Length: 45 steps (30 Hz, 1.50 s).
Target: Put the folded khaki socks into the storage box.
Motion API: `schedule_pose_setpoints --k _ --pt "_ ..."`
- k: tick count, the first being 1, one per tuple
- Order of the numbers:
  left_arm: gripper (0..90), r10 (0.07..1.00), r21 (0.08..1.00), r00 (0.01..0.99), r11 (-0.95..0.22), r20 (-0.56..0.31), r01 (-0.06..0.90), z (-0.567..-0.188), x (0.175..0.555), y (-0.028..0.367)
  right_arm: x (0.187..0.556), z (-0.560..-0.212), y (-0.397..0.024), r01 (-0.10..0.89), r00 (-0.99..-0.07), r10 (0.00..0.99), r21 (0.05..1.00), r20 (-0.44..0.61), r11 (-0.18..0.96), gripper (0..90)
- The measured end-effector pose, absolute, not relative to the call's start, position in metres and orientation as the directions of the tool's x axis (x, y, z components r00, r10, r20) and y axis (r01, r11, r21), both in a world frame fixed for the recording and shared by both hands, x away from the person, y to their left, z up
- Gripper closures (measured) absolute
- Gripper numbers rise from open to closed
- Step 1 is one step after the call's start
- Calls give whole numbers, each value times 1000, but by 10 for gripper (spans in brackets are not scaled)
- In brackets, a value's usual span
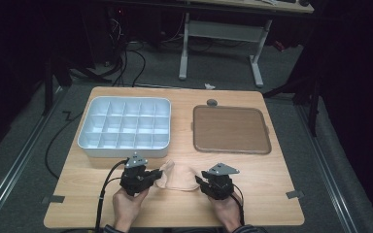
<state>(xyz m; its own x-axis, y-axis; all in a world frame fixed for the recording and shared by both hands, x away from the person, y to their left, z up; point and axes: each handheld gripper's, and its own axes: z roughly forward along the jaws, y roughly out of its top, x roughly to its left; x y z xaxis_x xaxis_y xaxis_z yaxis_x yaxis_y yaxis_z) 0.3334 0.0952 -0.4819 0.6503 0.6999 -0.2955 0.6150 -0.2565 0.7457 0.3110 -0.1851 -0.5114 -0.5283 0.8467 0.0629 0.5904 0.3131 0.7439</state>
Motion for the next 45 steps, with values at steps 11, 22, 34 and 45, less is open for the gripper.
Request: schedule_pose_setpoints --k 11,22,34,45 --pt "862 676 747 676 -280 -292 603 -481 334 81 316 -525 -187 616 -532 843 718 78 322 839" --pt "858 653 751 705 -310 -277 582 -481 337 65 322 -526 -184 599 -559 828 714 47 364 860" --pt "857 626 749 728 -332 -280 574 -484 345 48 324 -526 -185 600 -573 818 711 61 367 860" --pt "855 613 744 740 -351 -277 569 -488 348 36 325 -526 -185 600 -581 812 707 62 375 860"
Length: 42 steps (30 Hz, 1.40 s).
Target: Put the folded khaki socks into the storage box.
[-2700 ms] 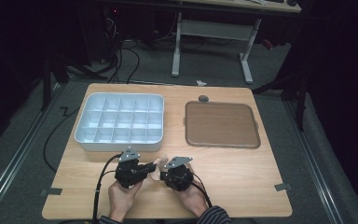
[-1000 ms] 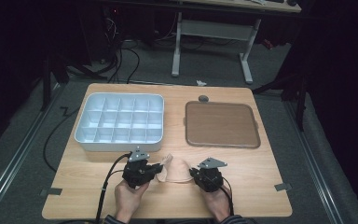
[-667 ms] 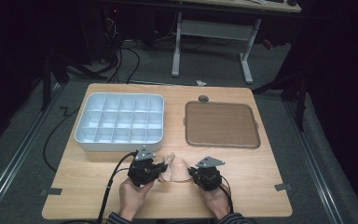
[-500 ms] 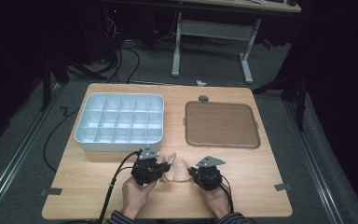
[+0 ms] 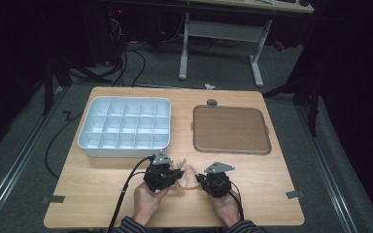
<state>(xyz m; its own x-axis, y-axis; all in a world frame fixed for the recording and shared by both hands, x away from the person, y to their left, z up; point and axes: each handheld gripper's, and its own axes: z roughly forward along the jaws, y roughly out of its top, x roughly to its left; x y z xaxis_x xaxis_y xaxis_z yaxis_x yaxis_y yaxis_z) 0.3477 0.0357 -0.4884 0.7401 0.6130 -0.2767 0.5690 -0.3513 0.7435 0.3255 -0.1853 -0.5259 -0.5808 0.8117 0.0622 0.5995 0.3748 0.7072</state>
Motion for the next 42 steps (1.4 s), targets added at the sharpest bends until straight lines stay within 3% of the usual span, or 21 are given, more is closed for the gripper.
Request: schedule_pose_setpoints --k 32,42 --pt "847 606 707 756 -421 -248 568 -512 356 13 328 -527 -184 592 -587 807 714 64 374 850" --pt "789 605 694 756 -431 -252 577 -517 358 10 330 -527 -185 601 -581 810 713 77 363 820"
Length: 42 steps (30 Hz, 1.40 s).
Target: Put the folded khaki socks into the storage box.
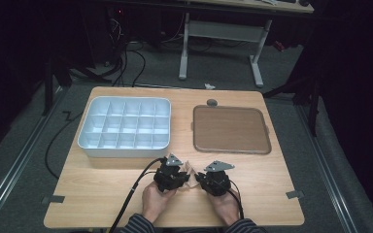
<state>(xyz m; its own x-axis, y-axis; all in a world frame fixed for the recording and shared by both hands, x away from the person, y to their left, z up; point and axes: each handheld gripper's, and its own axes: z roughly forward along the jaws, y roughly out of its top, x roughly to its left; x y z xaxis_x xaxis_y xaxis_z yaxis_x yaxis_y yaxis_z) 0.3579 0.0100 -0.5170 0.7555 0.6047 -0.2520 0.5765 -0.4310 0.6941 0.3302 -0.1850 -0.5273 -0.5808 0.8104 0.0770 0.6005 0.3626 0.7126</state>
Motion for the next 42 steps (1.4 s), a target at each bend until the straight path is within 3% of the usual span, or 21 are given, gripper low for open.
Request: schedule_pose_setpoints --k 13,22,31,42 --pt "638 600 734 755 -382 -265 562 -506 352 20 326 -517 -192 599 -559 822 739 109 309 744" --pt "590 612 742 741 -355 -276 569 -499 344 38 316 -497 -187 546 -590 803 774 85 320 749" --pt "557 695 721 666 -313 -269 618 -508 346 60 304 -486 -168 495 -660 748 789 69 365 783" --pt "467 733 697 630 -311 -256 646 -520 354 57 315 -504 -151 521 -649 760 748 33 412 786"
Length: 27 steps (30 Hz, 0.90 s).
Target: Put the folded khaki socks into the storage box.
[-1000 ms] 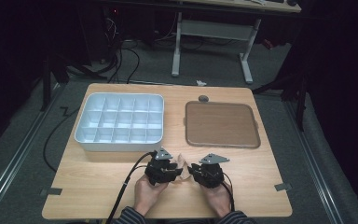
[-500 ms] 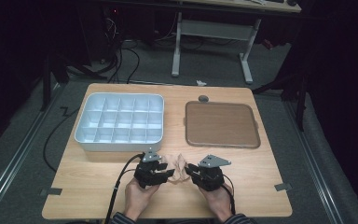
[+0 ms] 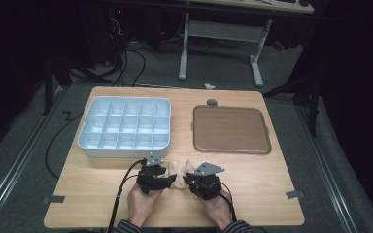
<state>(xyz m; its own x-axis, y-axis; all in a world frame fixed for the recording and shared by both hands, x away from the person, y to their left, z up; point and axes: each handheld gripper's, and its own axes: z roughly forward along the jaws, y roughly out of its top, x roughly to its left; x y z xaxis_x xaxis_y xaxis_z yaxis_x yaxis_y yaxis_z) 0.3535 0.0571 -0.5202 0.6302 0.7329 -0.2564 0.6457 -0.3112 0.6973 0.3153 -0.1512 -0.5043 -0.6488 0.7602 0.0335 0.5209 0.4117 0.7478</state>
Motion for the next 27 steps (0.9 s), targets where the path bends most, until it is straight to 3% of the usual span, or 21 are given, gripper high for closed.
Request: schedule_pose_setpoints --k 11,27 --pt "435 745 698 646 -377 -162 609 -525 349 48 320 -523 -168 578 -585 811 713 23 396 784" --pt "473 714 700 652 -328 -256 634 -526 349 47 322 -525 -166 566 -605 796 721 32 401 795"
